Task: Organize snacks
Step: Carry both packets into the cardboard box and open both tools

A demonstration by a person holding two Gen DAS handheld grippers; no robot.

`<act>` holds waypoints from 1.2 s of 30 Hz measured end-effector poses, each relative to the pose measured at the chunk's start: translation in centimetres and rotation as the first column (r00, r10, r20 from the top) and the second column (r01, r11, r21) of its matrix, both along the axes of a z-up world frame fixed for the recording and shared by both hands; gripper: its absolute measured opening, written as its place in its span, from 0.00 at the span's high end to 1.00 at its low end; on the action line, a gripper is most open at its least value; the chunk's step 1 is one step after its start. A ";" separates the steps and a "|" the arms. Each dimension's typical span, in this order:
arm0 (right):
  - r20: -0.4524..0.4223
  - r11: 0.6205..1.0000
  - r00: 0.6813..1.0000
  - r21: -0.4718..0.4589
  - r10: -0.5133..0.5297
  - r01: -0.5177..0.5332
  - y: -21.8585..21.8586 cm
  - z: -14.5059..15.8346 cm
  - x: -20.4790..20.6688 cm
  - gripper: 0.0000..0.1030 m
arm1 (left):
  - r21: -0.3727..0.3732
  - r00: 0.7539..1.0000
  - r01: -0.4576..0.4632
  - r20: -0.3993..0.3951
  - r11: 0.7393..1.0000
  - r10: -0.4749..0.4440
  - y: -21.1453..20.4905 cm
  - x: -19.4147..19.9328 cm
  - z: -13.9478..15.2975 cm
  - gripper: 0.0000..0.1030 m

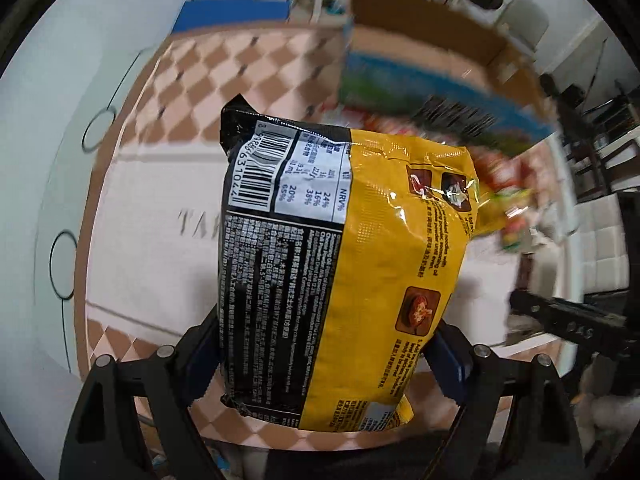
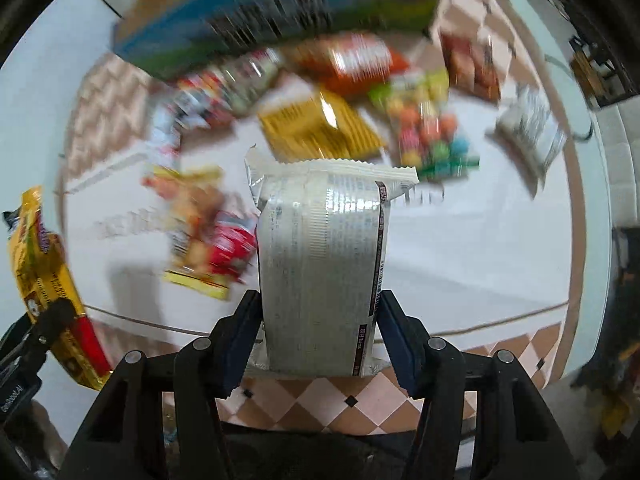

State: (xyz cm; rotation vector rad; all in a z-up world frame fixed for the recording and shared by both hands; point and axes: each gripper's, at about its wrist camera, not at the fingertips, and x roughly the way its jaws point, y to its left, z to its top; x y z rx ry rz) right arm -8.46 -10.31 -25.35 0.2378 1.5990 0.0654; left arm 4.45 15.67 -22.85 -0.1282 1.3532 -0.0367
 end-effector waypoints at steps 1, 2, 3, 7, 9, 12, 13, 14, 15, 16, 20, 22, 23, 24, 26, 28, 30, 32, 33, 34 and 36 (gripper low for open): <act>0.016 1.000 1.000 0.014 0.003 -0.003 -0.9 1.7 1.9 0.40 | -0.011 1.000 -0.001 0.011 1.000 0.001 -1.2 1.6 0.4 0.14; 0.040 0.999 0.999 0.033 0.005 -0.006 -2.2 3.3 4.3 0.40 | -0.031 1.000 0.003 0.030 1.000 -0.002 -2.1 2.6 1.8 0.14; 0.063 0.999 0.998 0.051 0.006 -0.009 -2.9 5.0 5.0 0.40 | -0.048 0.999 0.012 0.043 0.999 -0.010 -2.8 3.9 3.1 0.14; 0.130 0.993 0.992 0.112 0.008 -0.023 -5.9 9.3 15.5 0.40 | -0.091 0.995 0.040 0.090 0.995 -0.032 -6.5 11.4 7.3 0.14; 0.162 0.992 0.987 0.122 0.014 -0.034 -6.1 8.2 21.3 0.40 | -0.093 0.995 0.051 0.095 0.994 -0.042 -8.0 15.2 7.8 0.14; 0.202 0.993 0.979 0.105 0.032 -0.054 -5.7 6.9 27.8 0.40 | -0.095 0.996 0.047 0.079 0.994 -0.040 -9.7 21.2 7.4 0.14; 0.211 0.994 0.977 0.091 0.039 -0.059 -5.9 6.6 29.7 0.40 | -0.096 0.997 0.041 0.069 0.995 -0.034 -10.1 23.2 7.0 0.14; 0.216 0.995 0.975 0.081 0.047 -0.066 -6.6 6.4 32.0 0.40 | -0.095 0.998 0.041 0.057 0.995 -0.035 -10.5 24.8 6.6 0.14; 0.213 0.995 0.976 0.077 0.047 -0.065 -5.1 3.9 35.0 0.40 | -0.097 0.999 0.032 0.040 0.995 -0.028 -10.7 27.1 5.8 0.14; 0.207 0.995 0.977 0.078 0.049 -0.066 -5.7 3.4 37.0 0.40 | -0.093 0.999 0.028 0.027 0.995 -0.025 -11.3 28.6 5.2 0.14; 0.177 0.994 0.980 0.049 0.088 -0.098 -4.6 -0.7 43.8 0.40 | -0.078 0.999 0.025 -0.036 0.997 -0.028 -12.7 34.1 2.3 0.14; 0.152 0.992 0.982 0.037 0.111 -0.118 -4.6 -2.5 46.1 0.40 | -0.076 0.996 0.025 -0.086 0.997 -0.031 -13.3 36.3 0.4 0.14; 0.133 0.991 0.983 0.029 0.128 -0.132 -4.5 -3.7 47.0 0.40 | -0.079 0.993 0.028 -0.111 0.997 -0.037 -13.5 37.1 -0.5 0.14; 0.113 0.989 0.984 0.025 0.140 -0.144 -4.3 -4.9 48.1 0.40 | -0.076 0.990 0.030 -0.136 0.997 -0.041 -13.8 37.9 -1.2 0.14; 0.073 0.986 0.984 0.011 0.163 -0.164 -4.0 -6.9 49.9 0.40 | -0.059 0.983 0.035 -0.180 0.998 -0.045 -14.2 39.6 -3.2 0.14; 0.034 0.985 0.984 -0.002 0.173 -0.173 -3.8 -9.2 51.6 0.40 | -0.043 0.975 0.038 -0.215 0.998 -0.047 -14.6 40.7 -4.7 0.14; 0.002 0.983 0.983 -0.009 0.185 -0.185 -3.6 -10.9 52.6 0.40 | -0.032 0.967 0.050 -0.247 0.998 -0.056 -15.0 41.6 -6.0 0.14; -0.016 0.979 0.979 -0.019 0.202 -0.202 -3.3 -12.3 53.6 0.40 | -0.026 0.962 0.057 -0.267 0.998 -0.062 -15.2 42.1 -6.9 0.14; -0.023 0.977 0.977 -0.023 0.211 -0.211 -3.2 -12.7 53.9 0.40 | -0.028 0.959 0.058 -0.278 0.998 -0.064 -15.3 42.2 -7.4 0.14; -0.034 0.976 0.976 -0.029 0.217 -0.218 -3.2 -13.3 54.4 0.40 | -0.024 0.957 0.058 -0.283 0.998 -0.063 -15.3 42.4 -7.7 0.14; -0.039 0.975 0.975 -0.033 0.220 -0.222 -3.2 -13.9 55.0 0.40 | -0.019 0.954 0.056 -0.293 0.998 -0.059 -15.4 42.7 -8.1 0.14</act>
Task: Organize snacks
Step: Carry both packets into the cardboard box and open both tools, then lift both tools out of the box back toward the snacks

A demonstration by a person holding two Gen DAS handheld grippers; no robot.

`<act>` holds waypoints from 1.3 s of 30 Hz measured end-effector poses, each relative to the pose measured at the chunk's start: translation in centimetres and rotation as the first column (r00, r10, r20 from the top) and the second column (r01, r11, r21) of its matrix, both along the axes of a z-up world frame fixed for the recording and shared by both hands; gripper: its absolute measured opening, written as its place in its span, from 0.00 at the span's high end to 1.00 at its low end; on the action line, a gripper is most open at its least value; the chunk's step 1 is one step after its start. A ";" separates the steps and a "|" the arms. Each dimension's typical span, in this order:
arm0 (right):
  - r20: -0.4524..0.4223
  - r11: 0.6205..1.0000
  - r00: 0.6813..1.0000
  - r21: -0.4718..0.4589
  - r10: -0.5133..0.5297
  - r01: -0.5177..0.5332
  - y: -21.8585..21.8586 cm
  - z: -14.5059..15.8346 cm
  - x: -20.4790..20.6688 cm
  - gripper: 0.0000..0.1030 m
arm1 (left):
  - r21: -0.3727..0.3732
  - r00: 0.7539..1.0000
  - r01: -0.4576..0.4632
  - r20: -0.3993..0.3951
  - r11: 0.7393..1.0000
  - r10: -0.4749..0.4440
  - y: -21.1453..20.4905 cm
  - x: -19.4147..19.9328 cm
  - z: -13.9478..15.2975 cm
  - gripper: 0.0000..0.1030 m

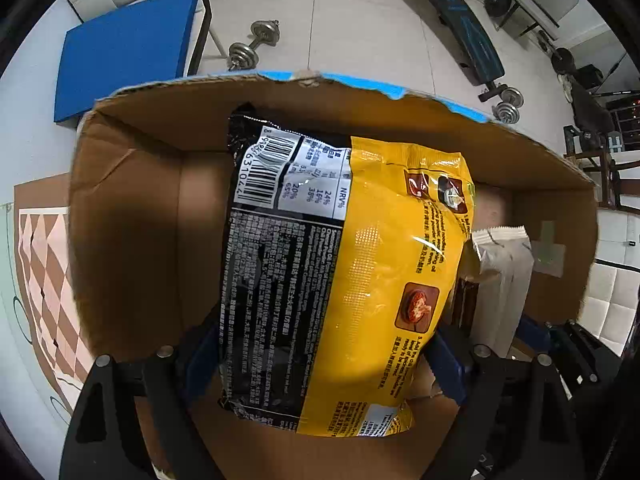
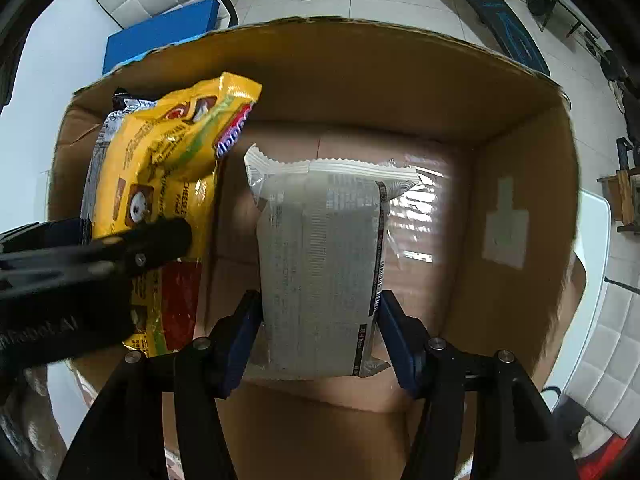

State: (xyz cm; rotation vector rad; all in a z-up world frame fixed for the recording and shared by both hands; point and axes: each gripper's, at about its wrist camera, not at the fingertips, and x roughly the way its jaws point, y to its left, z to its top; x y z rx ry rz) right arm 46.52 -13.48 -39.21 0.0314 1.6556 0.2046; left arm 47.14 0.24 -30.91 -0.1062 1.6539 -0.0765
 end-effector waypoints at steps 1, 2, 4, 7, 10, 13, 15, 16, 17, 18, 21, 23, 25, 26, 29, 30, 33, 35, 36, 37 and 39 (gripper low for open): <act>-0.002 1.000 1.000 -0.004 0.002 -0.002 0.0 -0.1 0.2 0.40 | 0.003 1.000 -0.002 -0.003 1.000 0.002 0.0 0.0 -0.3 0.14; -0.003 1.000 1.000 -0.008 0.005 -0.005 0.0 -0.3 0.6 0.40 | 0.004 1.000 -0.002 -0.007 1.000 0.002 0.0 0.0 -0.4 0.14; -0.004 1.000 1.000 -0.010 0.013 -0.013 0.3 0.0 1.1 0.39 | -0.002 1.000 0.004 -0.029 1.000 -0.004 -0.2 -0.2 -0.8 0.14; -0.041 1.000 0.999 0.002 0.010 -0.010 0.1 -0.9 2.0 0.32 | 0.035 1.000 0.015 -0.022 0.999 -0.014 -0.7 0.1 -0.9 0.14; -0.056 0.999 0.998 -0.035 0.001 -0.003 -0.4 -1.3 2.6 0.10 | 0.064 1.000 0.016 -0.019 0.998 -0.015 -0.9 0.2 -1.3 0.13; -0.067 0.998 0.998 -0.061 -0.017 0.013 -1.1 -1.7 2.8 0.10 | 0.073 1.000 0.013 -0.017 0.997 -0.012 -0.9 0.0 -1.2 0.12; -0.076 0.998 0.997 -0.060 -0.033 0.028 -1.7 -1.9 2.9 0.10 | 0.061 1.000 0.012 -0.014 0.998 -0.011 -0.9 -0.3 -0.8 0.12; -0.078 0.997 0.996 -0.064 -0.040 0.035 -1.9 -1.9 2.9 0.10 | 0.056 1.000 0.009 -0.012 0.998 -0.008 -0.8 -0.4 -0.6 0.11; -0.076 0.998 0.996 -0.051 -0.043 0.039 -2.2 -1.7 2.7 0.10 | 0.057 1.000 0.011 -0.014 0.998 -0.011 -0.8 -0.2 -0.7 0.11; -0.077 0.998 0.996 -0.042 -0.043 0.040 -2.5 -1.6 2.6 0.10 | 0.067 1.000 0.013 -0.010 0.998 -0.012 -0.7 -0.4 -0.4 0.11; -0.057 0.998 0.997 -0.043 -0.050 0.048 -3.2 -0.8 2.3 0.08 | 0.050 1.000 0.007 -0.009 0.999 -0.006 -0.2 -1.4 0.1 0.11; -0.022 0.997 0.999 -0.067 -0.041 0.040 -3.2 0.3 1.6 0.08 | 0.051 1.000 0.006 0.001 0.999 -0.006 0.2 -2.1 0.8 0.11; 0.003 0.997 0.999 -0.066 -0.047 0.047 -3.5 1.3 0.3 0.08 | 0.052 1.000 -0.001 0.028 0.999 -0.001 0.6 -3.0 1.9 0.11; 0.013 0.997 0.999 -0.062 -0.053 0.053 -3.7 1.8 -0.1 0.08 | 0.055 0.998 -0.003 0.060 0.998 -0.001 0.8 -3.8 2.8 0.11; 0.064 0.995 0.995 -0.053 -0.075 0.079 -4.4 3.6 -1.8 0.08 | 0.059 0.990 -0.009 0.141 0.998 0.001 1.2 -6.0 5.2 0.11; 0.082 0.995 0.994 -0.052 -0.078 0.082 -4.2 4.1 -2.8 0.08 | 0.056 0.987 -0.010 0.161 0.998 0.001 1.4 -6.5 5.8 0.11; 0.140 0.994 0.986 -0.059 -0.085 0.094 -4.7 5.9 -5.0 0.08 | 0.074 0.970 -0.014 0.243 0.997 -0.005 1.8 -9.2 8.2 0.11; 0.169 0.993 0.982 -0.063 -0.089 0.100 -4.0 7.0 -6.6 0.08 | 0.095 0.956 -0.005 0.292 0.995 -0.023 1.9 -10.5 9.7 0.11; 0.184 0.992 0.979 -0.065 -0.091 0.104 -4.0 7.5 -7.5 0.08 | 0.105 0.951 -0.002 0.308 0.994 -0.031 1.3 -10.5 9.8 0.11; 0.201 0.992 0.975 -0.067 -0.092 0.108 -3.9 8.2 -8.4 0.08 | 0.114 0.942 0.003 0.334 0.993 -0.041 1.2 -11.4 10.4 0.11; 0.229 0.991 0.969 -0.073 -0.092 0.111 -3.1 9.1 -9.9 0.08 | 0.117 0.930 0.003 0.366 0.993 -0.046 1.2 -12.9 11.4 0.11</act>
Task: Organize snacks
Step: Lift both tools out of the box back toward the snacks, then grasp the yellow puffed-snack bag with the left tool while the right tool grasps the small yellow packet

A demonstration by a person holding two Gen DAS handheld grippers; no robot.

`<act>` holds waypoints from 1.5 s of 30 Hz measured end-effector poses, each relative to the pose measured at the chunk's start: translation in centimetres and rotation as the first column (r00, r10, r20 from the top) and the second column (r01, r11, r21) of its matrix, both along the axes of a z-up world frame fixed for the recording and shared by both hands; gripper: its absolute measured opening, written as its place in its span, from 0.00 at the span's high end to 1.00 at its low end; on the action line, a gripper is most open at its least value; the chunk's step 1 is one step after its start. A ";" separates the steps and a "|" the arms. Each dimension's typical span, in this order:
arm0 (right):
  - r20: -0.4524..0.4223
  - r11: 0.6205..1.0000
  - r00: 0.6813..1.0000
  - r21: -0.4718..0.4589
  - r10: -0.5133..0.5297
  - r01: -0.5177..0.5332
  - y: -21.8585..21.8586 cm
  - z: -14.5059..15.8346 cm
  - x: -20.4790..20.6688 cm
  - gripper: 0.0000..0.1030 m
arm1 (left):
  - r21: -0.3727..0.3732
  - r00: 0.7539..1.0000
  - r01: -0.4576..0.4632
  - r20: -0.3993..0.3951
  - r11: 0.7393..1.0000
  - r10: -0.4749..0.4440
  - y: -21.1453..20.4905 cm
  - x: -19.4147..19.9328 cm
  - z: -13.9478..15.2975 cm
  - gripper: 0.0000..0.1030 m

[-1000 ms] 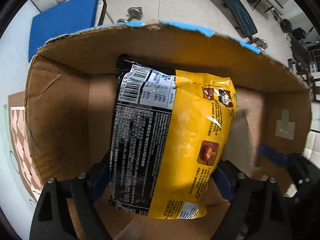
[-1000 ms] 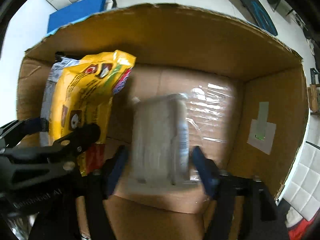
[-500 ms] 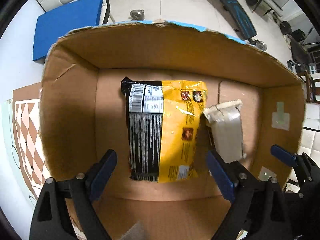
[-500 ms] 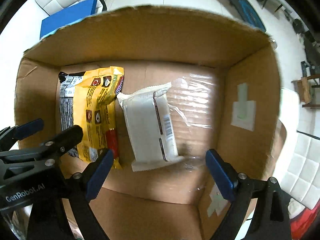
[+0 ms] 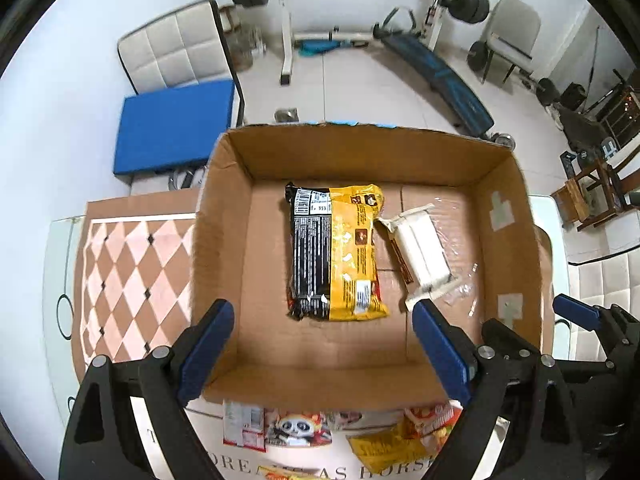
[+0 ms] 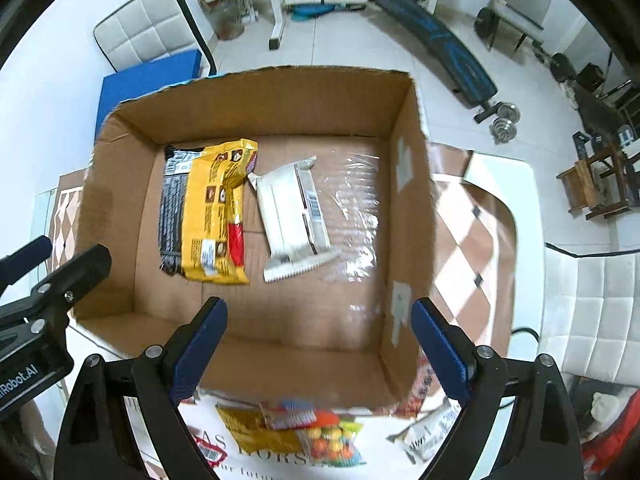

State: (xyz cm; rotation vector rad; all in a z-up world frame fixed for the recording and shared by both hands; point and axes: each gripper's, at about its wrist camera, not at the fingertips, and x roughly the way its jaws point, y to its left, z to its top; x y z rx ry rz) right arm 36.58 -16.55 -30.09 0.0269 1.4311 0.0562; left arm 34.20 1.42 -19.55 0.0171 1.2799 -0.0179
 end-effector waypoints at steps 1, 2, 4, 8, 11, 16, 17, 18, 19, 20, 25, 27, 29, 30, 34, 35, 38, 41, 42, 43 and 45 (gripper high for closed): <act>0.018 1.000 1.000 -0.002 0.000 0.000 0.0 0.7 -1.0 0.08 | -0.003 1.000 0.000 0.014 1.000 0.000 -0.1 -0.5 0.5 0.11; 0.032 1.000 0.999 -0.002 0.000 0.001 0.5 2.0 -1.7 0.08 | -0.005 1.000 0.000 0.027 1.000 0.001 -0.4 -1.3 1.1 0.11; 0.062 1.000 0.998 -0.006 0.004 -0.003 0.6 3.8 -3.6 0.08 | 0.000 0.998 0.002 0.057 1.000 -0.002 -0.5 -2.4 2.1 0.11; 0.125 1.000 0.992 -0.022 0.014 -0.012 1.3 6.9 -7.0 0.08 | 0.001 0.991 0.000 0.136 1.000 0.000 -0.6 -5.4 4.5 0.11; 0.165 1.000 0.986 -0.019 0.014 -0.010 1.6 8.8 -9.1 0.08 | 0.006 0.984 0.002 0.176 1.000 -0.003 -0.3 -7.2 6.1 0.11; 0.217 1.000 0.976 0.000 -0.009 0.010 1.6 11.3 -12.1 0.08 | 0.006 0.977 0.014 0.213 1.000 -0.015 -0.3 -9.9 7.6 0.11; 0.223 1.000 0.975 0.001 -0.011 0.011 1.7 11.6 -12.8 0.08 | 0.005 0.976 0.012 0.217 1.000 -0.013 -0.2 -10.4 7.9 0.11; 0.226 1.000 0.974 0.006 -0.015 0.014 1.7 11.8 -13.3 0.08 | 0.002 0.976 0.013 0.217 1.000 -0.013 -0.1 -10.8 8.0 0.11; 0.228 1.000 0.973 0.012 -0.019 0.017 1.7 12.0 -13.8 0.08 | 0.000 0.976 0.010 0.220 1.000 -0.010 -0.1 -11.2 8.1 0.11; 0.228 1.000 0.973 0.022 -0.025 0.020 1.6 12.1 -14.4 0.08 | -0.001 0.975 0.009 0.223 1.000 -0.009 -0.1 -11.7 8.3 0.11; 0.211 0.998 0.977 0.052 -0.038 0.027 1.4 12.0 -16.8 0.08 | -0.003 0.979 0.007 0.205 1.000 -0.006 0.6 -13.9 8.1 0.11; 0.177 0.997 0.983 0.069 -0.043 0.032 1.2 11.0 -17.7 0.08 | -0.019 0.986 -0.006 0.164 1.000 0.009 1.3 -14.8 7.3 0.11; 0.135 0.996 0.990 0.078 -0.049 0.038 1.1 9.4 -18.4 0.08 | -0.023 0.993 -0.025 0.117 0.999 0.027 2.1 -15.6 5.8 0.11; 0.112 0.996 0.993 0.079 -0.047 0.038 1.0 8.5 -18.7 0.08 | -0.025 0.996 -0.033 0.087 0.999 0.035 2.6 -16.1 4.7 0.11; -0.023 0.989 0.997 0.127 -0.076 0.079 0.6 3.6 -20.2 0.08 | -0.010 0.997 -0.059 -0.047 0.998 0.058 4.6 -18.0 -0.3 0.11; -0.066 0.984 0.993 0.147 -0.093 0.102 0.4 2.1 -20.7 0.08 | -0.007 0.995 -0.062 -0.084 0.998 0.061 5.1 -18.4 -1.8 0.11; -0.155 0.975 0.980 0.165 -0.123 0.148 0.0 -1.7 -21.8 0.08 | 0.013 0.983 -0.043 -0.180 0.999 0.045 5.9 -19.4 -6.0 0.11; -0.228 0.968 0.965 0.185 -0.128 0.172 0.0 -4.8 -22.7 0.08 | 0.027 0.968 -0.024 -0.247 0.999 0.030 6.3 -19.8 -9.8 0.11; -0.244 0.966 0.962 0.191 -0.125 0.174 0.1 -5.5 -22.9 0.08 | 0.021 0.962 -0.019 -0.270 1.000 0.024 6.4 -19.7 -11.0 0.11; -0.259 0.965 0.958 0.195 -0.121 0.175 0.2 -6.2 -23.1 0.08 | 0.023 0.955 -0.011 -0.295 1.000 0.017 6.5 -19.4 -12.0 0.11; -0.285 0.967 0.953 0.192 -0.107 0.166 0.8 -7.3 -23.3 0.08 | 0.002 0.946 0.004 -0.324 1.000 -0.003 6.4 -18.9 -13.5 0.11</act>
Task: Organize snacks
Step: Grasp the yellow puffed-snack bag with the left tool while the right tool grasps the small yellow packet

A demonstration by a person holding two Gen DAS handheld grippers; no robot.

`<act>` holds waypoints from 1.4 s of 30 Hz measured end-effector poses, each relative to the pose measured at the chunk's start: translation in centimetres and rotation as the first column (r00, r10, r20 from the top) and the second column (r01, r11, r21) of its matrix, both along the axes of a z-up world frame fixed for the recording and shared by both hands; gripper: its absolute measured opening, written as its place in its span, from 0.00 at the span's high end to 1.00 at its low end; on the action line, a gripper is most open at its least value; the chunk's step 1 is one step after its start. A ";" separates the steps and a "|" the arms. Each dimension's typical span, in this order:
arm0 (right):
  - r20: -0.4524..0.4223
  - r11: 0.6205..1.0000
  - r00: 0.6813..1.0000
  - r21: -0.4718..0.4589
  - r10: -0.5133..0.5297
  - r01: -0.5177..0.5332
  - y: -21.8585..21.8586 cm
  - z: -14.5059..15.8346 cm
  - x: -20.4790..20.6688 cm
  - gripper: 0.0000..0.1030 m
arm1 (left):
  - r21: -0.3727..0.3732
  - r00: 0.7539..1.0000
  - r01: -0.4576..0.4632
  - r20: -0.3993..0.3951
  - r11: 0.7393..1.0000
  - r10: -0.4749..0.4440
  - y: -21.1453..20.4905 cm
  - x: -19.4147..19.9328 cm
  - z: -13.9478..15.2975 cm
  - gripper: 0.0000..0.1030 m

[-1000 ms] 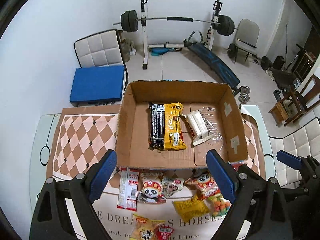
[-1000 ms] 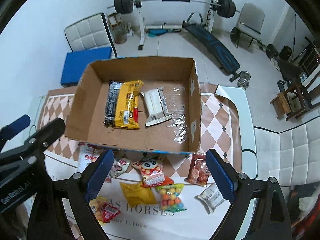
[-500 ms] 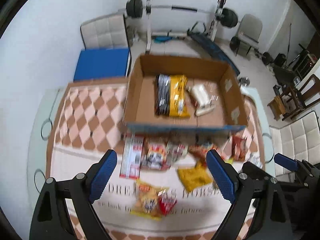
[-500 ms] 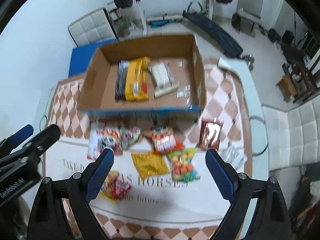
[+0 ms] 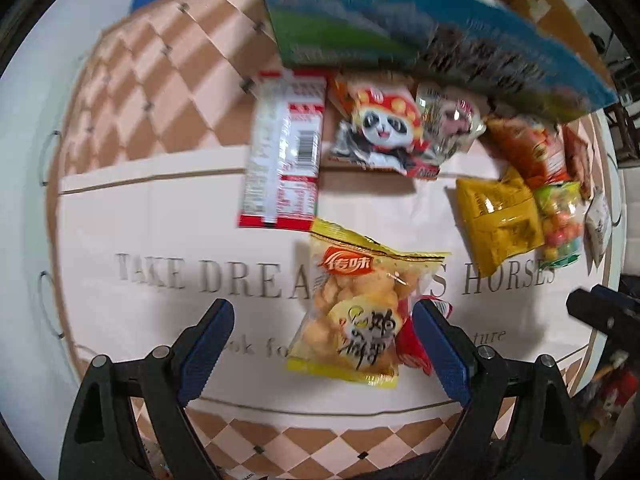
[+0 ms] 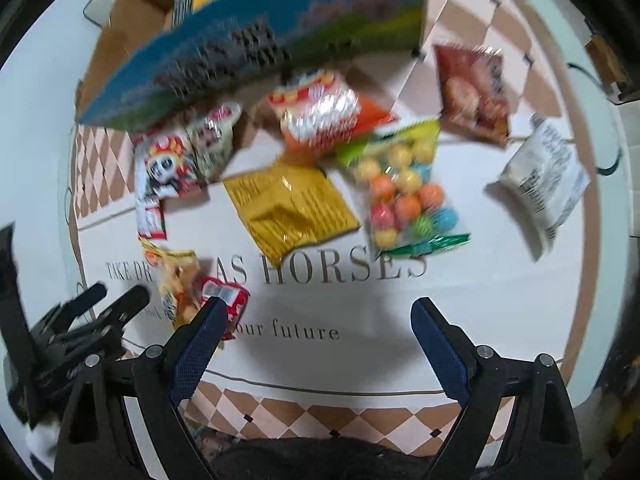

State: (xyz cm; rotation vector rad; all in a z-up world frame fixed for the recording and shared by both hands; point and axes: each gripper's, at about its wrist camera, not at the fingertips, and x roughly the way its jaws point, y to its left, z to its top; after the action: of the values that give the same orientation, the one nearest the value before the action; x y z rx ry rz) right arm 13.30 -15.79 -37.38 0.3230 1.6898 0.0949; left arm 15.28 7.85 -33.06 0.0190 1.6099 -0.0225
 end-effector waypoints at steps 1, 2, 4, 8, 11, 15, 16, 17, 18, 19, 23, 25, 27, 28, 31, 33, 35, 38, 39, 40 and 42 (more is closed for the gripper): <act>-0.015 1.000 1.000 0.004 -0.003 0.003 0.2 -0.7 -0.2 0.08 | -0.012 1.000 0.016 -0.026 1.000 -0.016 -0.3 0.3 -1.1 0.11; -0.022 1.000 1.000 0.010 -0.006 0.006 0.4 -1.0 -0.2 0.08 | -0.017 0.999 0.026 -0.035 1.000 -0.027 -0.6 0.5 -1.7 0.11; -0.037 1.000 0.999 0.021 -0.019 0.020 0.7 -1.8 -0.3 0.08 | -0.034 0.996 0.060 -0.059 0.998 -0.062 -1.2 0.8 -2.9 0.11; -0.045 0.997 0.997 0.039 -0.059 0.061 0.8 -2.6 0.0 0.08 | -0.056 0.991 0.100 -0.085 0.993 -0.105 -2.0 1.0 -4.5 0.16; -0.031 0.998 0.998 0.027 -0.063 0.063 1.0 -3.0 1.2 0.08 | -0.098 0.992 0.055 -0.105 0.994 -0.066 -1.7 1.1 -4.9 0.37; -0.023 0.999 0.999 0.006 -0.042 0.043 2.1 -3.9 3.2 0.08 | -0.067 0.996 -0.012 -0.093 0.998 0.006 -0.4 0.7 -4.8 0.39; -0.022 1.000 0.999 -0.011 -0.026 0.026 2.7 -4.3 3.8 0.08 | -0.065 0.996 -0.026 -0.091 0.998 0.020 -0.1 0.6 -4.8 0.39; -0.022 1.000 1.000 -0.019 -0.018 0.017 3.1 -4.6 4.2 0.08 | -0.065 0.995 -0.046 -0.091 0.997 0.040 0.3 0.4 -4.8 0.39; -0.025 1.000 1.000 -0.028 0.003 -0.004 3.7 -5.0 4.8 0.08 | -0.073 0.994 -0.065 -0.091 0.995 0.058 0.7 0.2 -4.9 0.39; -0.030 0.999 0.999 -0.041 0.021 -0.022 4.1 -5.5 5.2 0.08 | -0.080 0.994 -0.075 -0.091 0.994 0.068 0.9 0.0 -4.9 0.37; -0.057 0.990 0.995 -0.103 0.086 -0.091 6.3 -7.6 6.5 0.08 | -0.115 0.991 -0.096 -0.105 0.989 0.084 1.8 -0.4 -5.6 0.37; -0.056 0.987 0.992 -0.111 0.114 -0.120 7.3 -8.2 6.6 0.12 | -0.118 0.992 -0.082 -0.110 0.990 0.069 1.8 -0.3 -5.9 0.36; -0.034 0.982 0.991 -0.131 0.131 -0.135 7.9 -8.1 6.5 0.16 | -0.106 0.991 -0.062 -0.127 0.992 0.049 1.9 -0.5 -6.7 0.36; -0.024 0.981 0.990 -0.137 0.137 -0.139 8.0 -8.0 6.5 0.22 | -0.099 0.989 -0.061 -0.139 0.993 0.047 1.8 -0.7 -7.1 0.39; -0.009 0.979 0.990 -0.151 0.138 -0.138 8.5 -7.8 6.2 0.35 | -0.071 0.995 -0.037 -0.095 0.997 0.030 1.2 -1.2 -6.9 0.49; -0.013 0.981 0.991 -0.140 0.133 -0.133 8.5 -7.7 6.0 0.38 | -0.082 0.995 -0.059 -0.091 0.995 0.051 1.1 -1.3 -6.6 0.55; -0.006 0.983 0.992 -0.135 0.128 -0.127 7.7 -7.2 5.5 0.39 | -0.079 0.994 -0.078 -0.084 0.994 0.071 1.3 -1.7 -6.3 0.60; 0.000 0.986 0.993 -0.116 0.116 -0.116 6.8 -6.7 4.6 0.40 | -0.067 0.995 -0.089 -0.061 0.994 0.085 1.5 -2.1 -5.7 0.61; 0.001 0.988 0.994 -0.110 0.110 -0.109 6.5 -6.6 4.4 0.40 | -0.061 0.994 -0.095 -0.052 0.994 0.092 1.5 -2.3 -5.3 0.62; 0.003 0.990 0.995 -0.101 0.104 -0.103 6.2 -6.4 4.1 0.40 | -0.059 0.994 -0.098 -0.047 0.993 0.095 1.7 -2.3 -4.9 0.62; 0.007 0.992 0.996 -0.086 0.090 -0.090 5.7 -5.9 3.5 0.41 | -0.056 0.993 -0.114 -0.030 0.992 0.113 1.8 -2.8 -4.0 0.62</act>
State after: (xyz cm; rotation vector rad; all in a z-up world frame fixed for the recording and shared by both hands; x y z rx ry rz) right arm 16.77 -10.07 -43.26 0.1820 1.6926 0.0906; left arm 12.50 9.64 -37.04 -0.1181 1.6338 0.0189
